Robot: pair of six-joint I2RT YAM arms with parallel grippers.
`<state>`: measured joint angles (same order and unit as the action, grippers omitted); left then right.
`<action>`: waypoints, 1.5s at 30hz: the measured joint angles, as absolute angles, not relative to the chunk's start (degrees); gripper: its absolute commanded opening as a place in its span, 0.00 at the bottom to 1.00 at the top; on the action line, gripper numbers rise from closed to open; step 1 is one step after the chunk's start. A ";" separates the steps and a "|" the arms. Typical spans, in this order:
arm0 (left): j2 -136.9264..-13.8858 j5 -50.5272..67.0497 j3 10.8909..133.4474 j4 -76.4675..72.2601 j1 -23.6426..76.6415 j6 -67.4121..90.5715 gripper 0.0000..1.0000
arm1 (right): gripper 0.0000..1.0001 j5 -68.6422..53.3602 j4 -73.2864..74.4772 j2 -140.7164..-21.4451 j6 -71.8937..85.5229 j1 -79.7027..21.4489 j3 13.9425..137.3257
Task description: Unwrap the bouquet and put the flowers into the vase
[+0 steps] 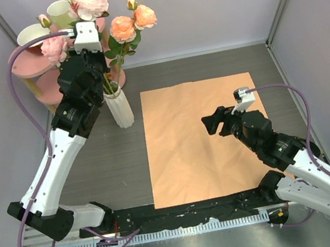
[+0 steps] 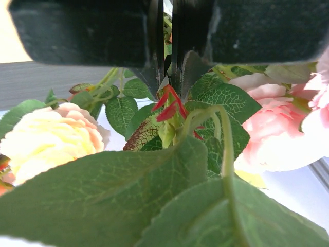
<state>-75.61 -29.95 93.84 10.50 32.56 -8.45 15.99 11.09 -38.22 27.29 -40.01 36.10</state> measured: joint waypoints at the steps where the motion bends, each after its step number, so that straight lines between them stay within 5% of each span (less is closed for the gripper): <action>1: -75.70 -29.95 93.84 10.15 31.92 -8.43 0.00 | 0.73 16.01 11.20 -38.22 27.29 -40.01 36.12; 21: -75.79 -28.64 94.78 4.95 30.28 -9.04 0.00 | 0.73 16.25 12.19 -38.11 27.29 -40.01 36.12; 38: -75.57 -29.26 73.30 -0.49 28.73 -0.30 0.04 | 0.73 16.21 12.32 -38.68 27.33 -40.01 36.23; 41: -75.68 -29.82 69.56 -1.65 28.69 1.13 0.18 | 0.73 16.14 12.32 -38.92 27.40 -40.01 36.23; 44: -75.90 -30.44 67.83 -2.44 28.58 2.04 0.48 | 0.73 15.86 12.29 -39.40 27.57 -40.01 36.23; 45: -75.96 -30.50 67.61 -2.42 28.58 2.09 0.66 | 0.73 15.73 12.29 -39.57 27.62 -40.01 36.23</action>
<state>-75.96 -30.50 67.61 -2.42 28.58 2.09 15.73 12.29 -39.57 27.62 -40.01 36.23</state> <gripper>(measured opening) 0.345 0.729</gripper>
